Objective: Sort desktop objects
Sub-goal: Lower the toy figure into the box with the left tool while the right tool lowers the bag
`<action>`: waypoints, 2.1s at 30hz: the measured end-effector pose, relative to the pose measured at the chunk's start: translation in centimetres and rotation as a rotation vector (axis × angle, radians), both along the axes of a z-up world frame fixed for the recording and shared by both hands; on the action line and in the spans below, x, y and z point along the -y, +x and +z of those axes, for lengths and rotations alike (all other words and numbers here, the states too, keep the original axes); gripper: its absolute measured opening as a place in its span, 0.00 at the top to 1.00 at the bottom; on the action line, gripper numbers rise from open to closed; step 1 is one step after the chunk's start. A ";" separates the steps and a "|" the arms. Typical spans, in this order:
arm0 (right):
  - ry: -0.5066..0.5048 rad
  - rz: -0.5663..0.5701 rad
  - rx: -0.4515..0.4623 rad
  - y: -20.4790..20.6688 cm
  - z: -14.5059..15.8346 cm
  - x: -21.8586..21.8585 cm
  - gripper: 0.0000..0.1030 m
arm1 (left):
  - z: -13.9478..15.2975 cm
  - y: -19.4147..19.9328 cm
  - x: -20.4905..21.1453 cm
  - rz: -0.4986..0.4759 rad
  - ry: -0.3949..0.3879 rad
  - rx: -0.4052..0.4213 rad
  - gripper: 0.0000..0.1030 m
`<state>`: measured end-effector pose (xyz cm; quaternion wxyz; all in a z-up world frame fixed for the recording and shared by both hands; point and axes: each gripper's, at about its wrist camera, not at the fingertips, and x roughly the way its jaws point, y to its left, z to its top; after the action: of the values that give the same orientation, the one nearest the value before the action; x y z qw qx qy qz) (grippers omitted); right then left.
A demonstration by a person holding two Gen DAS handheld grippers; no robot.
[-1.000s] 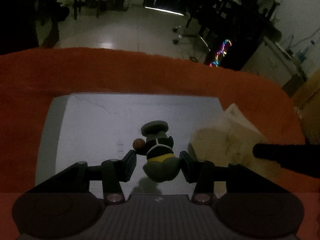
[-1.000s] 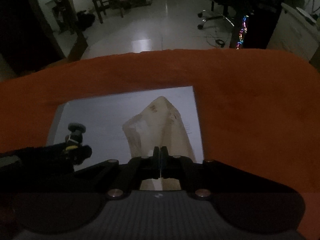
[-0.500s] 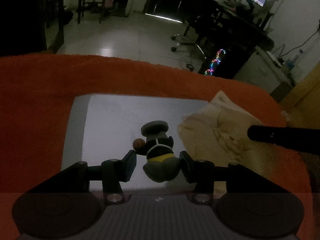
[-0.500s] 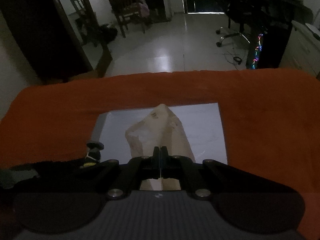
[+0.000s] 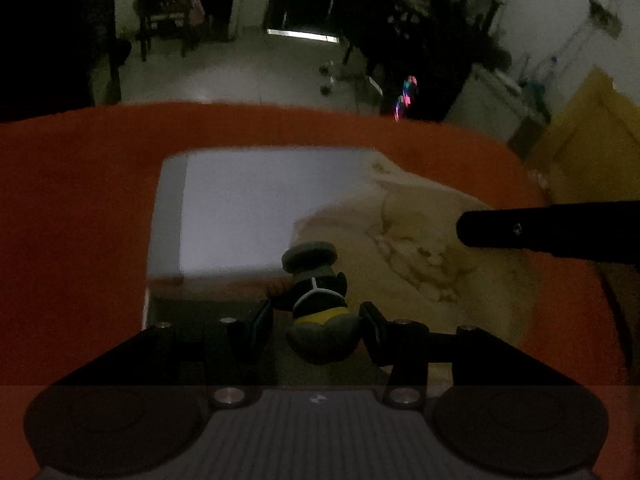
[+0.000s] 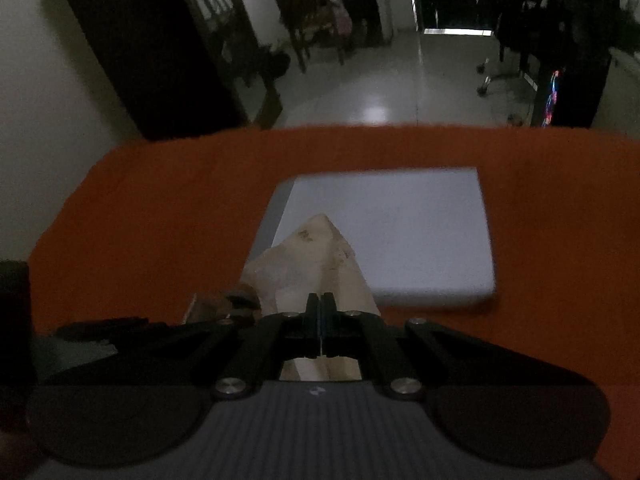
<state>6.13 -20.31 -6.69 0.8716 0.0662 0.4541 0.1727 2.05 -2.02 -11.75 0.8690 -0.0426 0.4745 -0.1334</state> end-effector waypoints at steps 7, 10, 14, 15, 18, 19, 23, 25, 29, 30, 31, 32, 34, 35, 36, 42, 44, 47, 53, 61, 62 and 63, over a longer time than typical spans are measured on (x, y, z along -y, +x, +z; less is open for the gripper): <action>-0.009 -0.029 -0.117 -3.6 -3.7 0.8 0.99 | -2.9 -3.7 0.1 -0.017 0.024 -0.092 0.59; -0.012 -0.053 -0.153 -4.7 -5.1 1.4 0.99 | -3.9 -5.0 0.2 -0.023 0.035 -0.115 0.59; -0.009 -0.093 -0.188 -6.0 -6.0 2.8 0.99 | -5.2 -6.3 0.6 -0.040 0.053 -0.143 0.59; -0.013 -0.101 -0.189 -6.3 -6.1 3.1 0.99 | -5.5 -6.5 0.7 -0.046 0.057 -0.152 0.59; -0.010 -0.126 -0.223 -6.9 -7.0 4.1 0.99 | -6.4 -7.0 1.1 -0.062 0.071 -0.177 0.59; -0.010 -0.132 -0.235 -7.0 -7.4 4.5 0.99 | -6.7 -7.1 1.3 -0.065 0.076 -0.182 0.59; -0.042 -0.151 -0.268 -7.5 -9.2 5.5 0.99 | -7.6 -7.5 1.9 -0.064 0.097 -0.193 0.59; -0.058 -0.158 -0.291 -7.7 -10.3 5.7 0.99 | -8.1 -7.4 2.4 -0.066 0.106 -0.198 0.59; -0.089 -0.152 -0.332 -8.5 -12.1 5.9 0.99 | -9.1 -7.6 3.5 -0.069 0.124 -0.211 0.59; -0.095 -0.150 -0.340 -8.7 -12.4 6.0 0.99 | -9.3 -7.7 3.7 -0.070 0.129 -0.215 0.59; -0.102 -0.149 -0.347 -9.0 -12.7 6.0 0.99 | -9.6 -7.7 4.0 -0.071 0.135 -0.220 0.59; -0.108 -0.148 -0.355 -9.2 -13.0 6.1 0.99 | -9.9 -7.8 4.1 -0.072 0.144 -0.226 0.59; -0.115 -0.146 -0.365 -9.6 -13.5 6.2 0.99 | -10.5 -7.8 4.5 -0.075 0.161 -0.239 0.59; -0.117 -0.145 -0.366 -9.7 -13.6 6.3 0.99 | -10.7 -7.9 4.5 -0.073 0.164 -0.245 0.59; -0.120 -0.144 -0.366 -9.8 -13.8 6.3 0.99 | -10.9 -7.8 4.5 -0.068 0.162 -0.249 0.59; -0.139 -0.131 -0.354 -9.8 -14.3 5.8 0.99 | -11.4 -7.8 4.3 -0.039 0.158 -0.254 0.59; -0.144 -0.127 -0.351 -9.9 -14.2 5.8 0.98 | -11.5 -7.8 4.1 -0.031 0.160 -0.262 0.59; -0.132 -0.142 -0.361 -9.9 -14.0 6.1 0.98 | -11.4 -7.8 4.0 -0.021 0.170 -0.271 0.58; -0.102 -0.163 -0.391 -9.8 -13.9 6.3 0.88 | -10.8 -8.0 3.8 -0.011 0.170 -0.256 0.44; -0.094 -0.177 -0.385 -9.6 -13.3 6.0 0.70 | -9.7 -7.8 3.2 -0.006 0.138 -0.243 0.43; -0.090 -0.180 -0.384 -9.5 -13.0 5.9 0.67 | -9.5 -7.7 3.1 -0.003 0.134 -0.239 0.43; -0.088 -0.183 -0.381 -9.4 -12.8 5.8 0.66 | -9.3 -7.5 3.0 0.001 0.130 -0.236 0.43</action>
<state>-3.30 -26.15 -19.47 0.7841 0.1005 0.6098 0.0574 -5.49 -5.02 -21.08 0.8081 -0.0021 0.5812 -0.0960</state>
